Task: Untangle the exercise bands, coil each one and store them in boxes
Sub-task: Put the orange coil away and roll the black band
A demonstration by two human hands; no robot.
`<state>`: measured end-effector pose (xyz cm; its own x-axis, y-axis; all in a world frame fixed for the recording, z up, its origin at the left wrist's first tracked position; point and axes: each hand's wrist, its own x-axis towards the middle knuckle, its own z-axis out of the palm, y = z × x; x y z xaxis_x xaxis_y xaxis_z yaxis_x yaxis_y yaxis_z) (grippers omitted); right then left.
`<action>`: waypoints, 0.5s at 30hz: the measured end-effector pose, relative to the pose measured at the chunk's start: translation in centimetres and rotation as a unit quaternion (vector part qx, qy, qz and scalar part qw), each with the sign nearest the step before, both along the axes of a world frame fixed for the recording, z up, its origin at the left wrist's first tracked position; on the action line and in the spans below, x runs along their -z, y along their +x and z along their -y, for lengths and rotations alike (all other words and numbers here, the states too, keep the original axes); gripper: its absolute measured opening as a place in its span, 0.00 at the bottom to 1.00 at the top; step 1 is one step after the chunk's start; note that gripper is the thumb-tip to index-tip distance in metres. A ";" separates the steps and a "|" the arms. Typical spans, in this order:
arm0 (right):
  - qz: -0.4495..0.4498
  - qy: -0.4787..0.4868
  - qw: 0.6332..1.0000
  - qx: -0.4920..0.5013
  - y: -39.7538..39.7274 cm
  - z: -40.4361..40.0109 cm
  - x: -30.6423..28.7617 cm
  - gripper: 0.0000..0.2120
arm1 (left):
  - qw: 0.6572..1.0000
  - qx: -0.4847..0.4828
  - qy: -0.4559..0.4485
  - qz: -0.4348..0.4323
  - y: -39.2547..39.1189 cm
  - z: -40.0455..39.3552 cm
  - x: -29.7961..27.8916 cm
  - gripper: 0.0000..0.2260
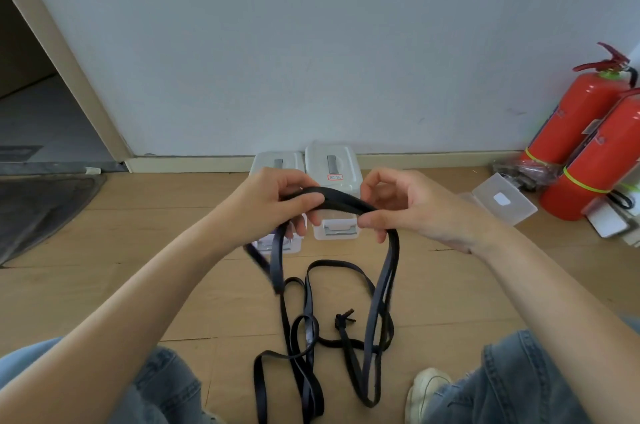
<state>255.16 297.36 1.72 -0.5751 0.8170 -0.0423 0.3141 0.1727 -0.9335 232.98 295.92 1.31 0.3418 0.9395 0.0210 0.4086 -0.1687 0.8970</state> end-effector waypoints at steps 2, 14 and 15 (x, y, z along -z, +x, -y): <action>0.003 0.021 1.000 0.022 -0.2 -0.1 0.2 0.08 | 0.998 0.004 0.041 -0.047 0.3 0.0 0.4 0.03; 0.078 0.063 0.995 0.000 -0.6 -0.7 0.7 0.05 | 0.998 0.043 -0.007 0.037 0.4 0.0 -0.3 0.04; 0.082 0.070 0.994 0.008 -0.6 -0.8 0.7 0.05 | 0.998 0.042 -0.015 0.037 0.4 0.0 -0.4 0.04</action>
<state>254.54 298.15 1.03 -0.5560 0.8309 -0.0196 0.4638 0.2906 -0.8369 233.38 295.87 1.67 0.4174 0.9085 0.0212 0.3261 -0.1715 0.9297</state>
